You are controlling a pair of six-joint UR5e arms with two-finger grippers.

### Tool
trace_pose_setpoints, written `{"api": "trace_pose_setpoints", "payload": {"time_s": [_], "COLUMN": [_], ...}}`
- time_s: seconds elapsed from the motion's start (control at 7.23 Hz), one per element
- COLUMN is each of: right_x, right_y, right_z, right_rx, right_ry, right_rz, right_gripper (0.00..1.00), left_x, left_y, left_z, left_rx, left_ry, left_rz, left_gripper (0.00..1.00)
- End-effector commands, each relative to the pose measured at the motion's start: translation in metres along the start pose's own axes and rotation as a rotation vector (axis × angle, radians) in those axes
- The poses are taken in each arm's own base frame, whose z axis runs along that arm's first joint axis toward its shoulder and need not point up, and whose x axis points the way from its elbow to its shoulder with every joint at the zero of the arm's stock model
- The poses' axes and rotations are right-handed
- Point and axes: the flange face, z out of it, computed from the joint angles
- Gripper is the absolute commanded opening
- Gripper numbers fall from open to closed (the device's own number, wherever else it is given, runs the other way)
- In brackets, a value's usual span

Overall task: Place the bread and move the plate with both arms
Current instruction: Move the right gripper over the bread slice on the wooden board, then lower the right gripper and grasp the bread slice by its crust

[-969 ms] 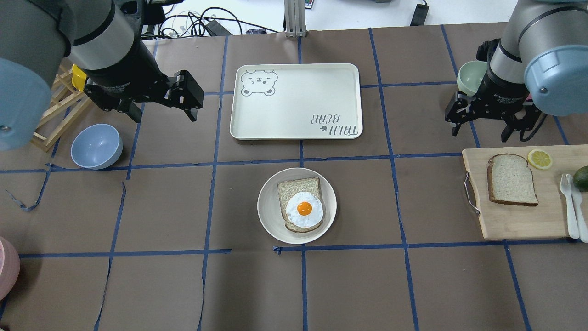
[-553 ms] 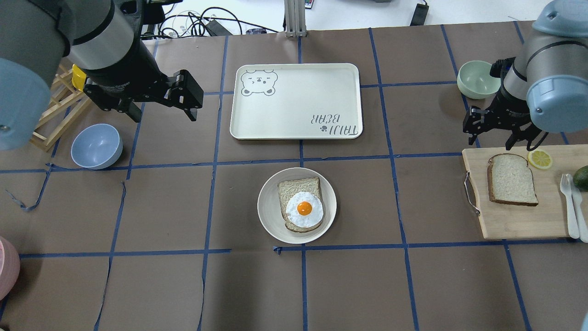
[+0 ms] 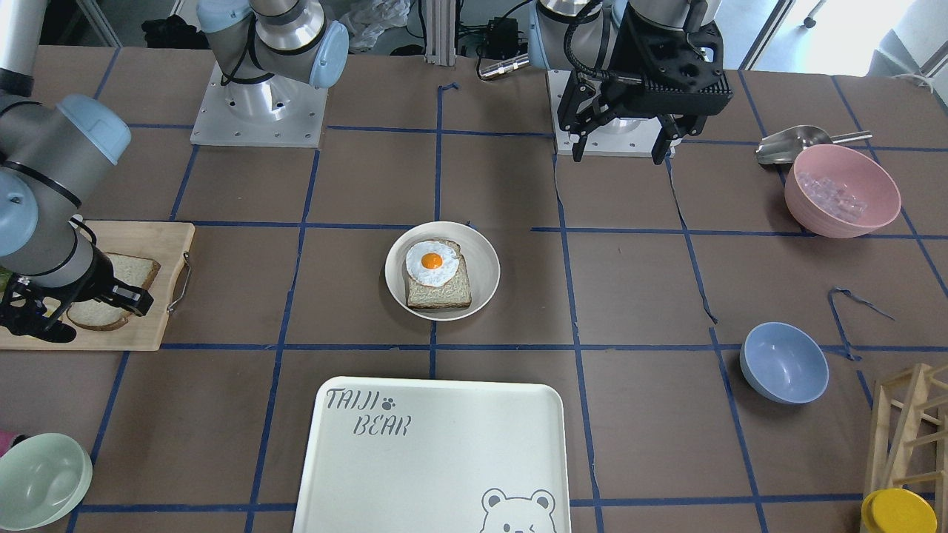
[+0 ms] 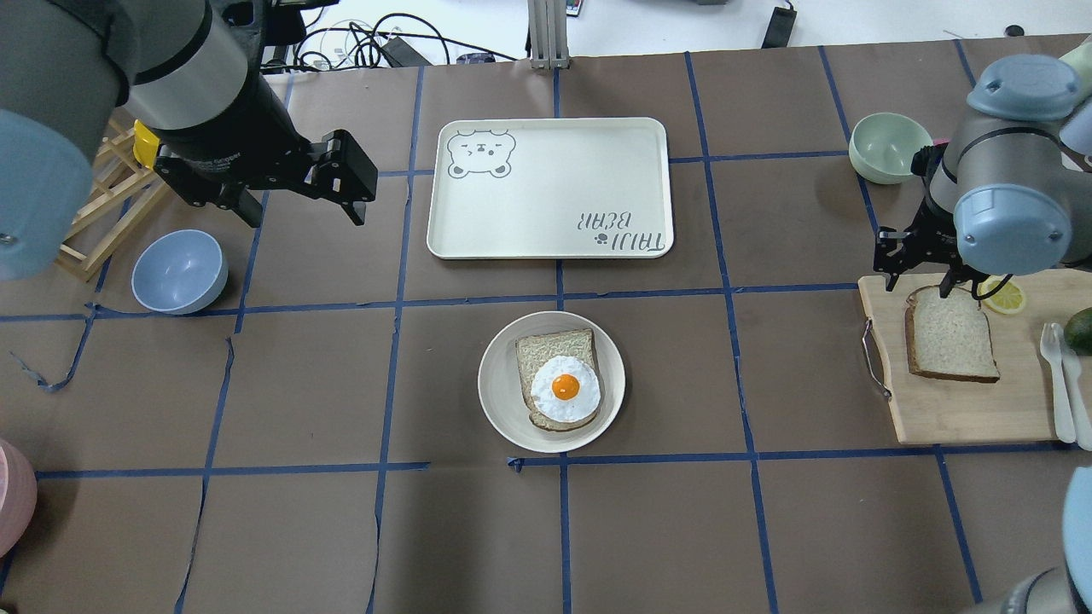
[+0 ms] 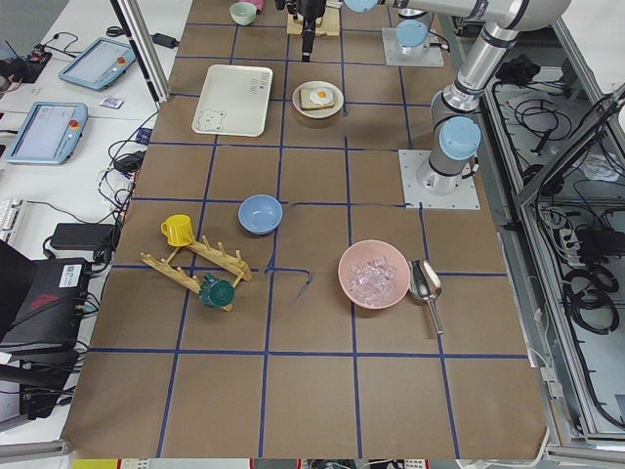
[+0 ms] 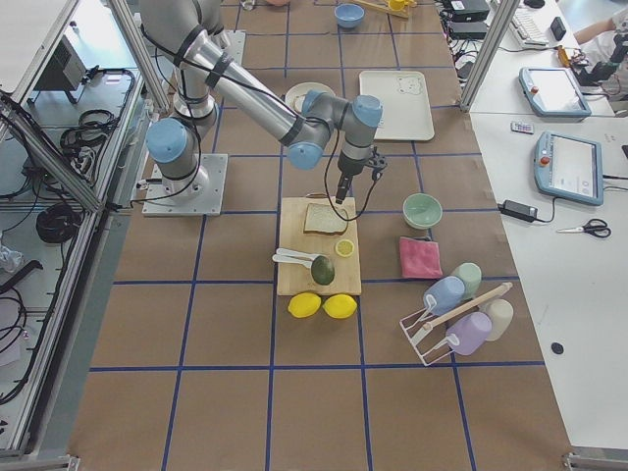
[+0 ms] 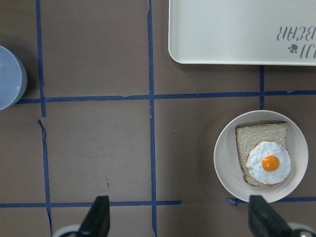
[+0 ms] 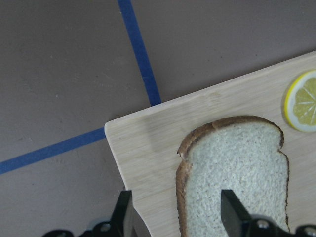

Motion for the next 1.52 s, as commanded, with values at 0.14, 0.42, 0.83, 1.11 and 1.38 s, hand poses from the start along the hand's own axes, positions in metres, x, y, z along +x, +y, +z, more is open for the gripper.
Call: {"api": "trace_pose_setpoints", "payload": {"time_s": [0.14,0.42,0.83,1.11,1.38], "right_x": [0.019,0.017,0.016,0.015,0.017], "right_y": [-0.011,-0.015,-0.015,-0.015,-0.018], "right_z": [0.027,0.039,0.043,0.044,0.041], "right_rx": [-0.035,-0.043,-0.050,-0.051,-0.047], "right_ry": [0.000,-0.001,-0.003,-0.011,-0.010], "right_rz": [0.034,0.037,0.036,0.030,0.040], "right_gripper": [0.66,0.66,0.44,0.07,0.00], "left_x": [0.000,0.000,0.000,0.000,0.000], "left_y": [0.000,0.000,0.000,0.000,0.000], "left_z": [0.001,0.002,0.002,0.002,0.002], "left_rx": [-0.003,-0.003,-0.003,-0.003,-0.001], "left_ry": [0.000,0.000,0.000,0.000,0.000], "left_rz": [0.000,0.000,0.000,0.000,0.000], "left_gripper": [1.00,1.00,1.00,1.00,1.00]}}
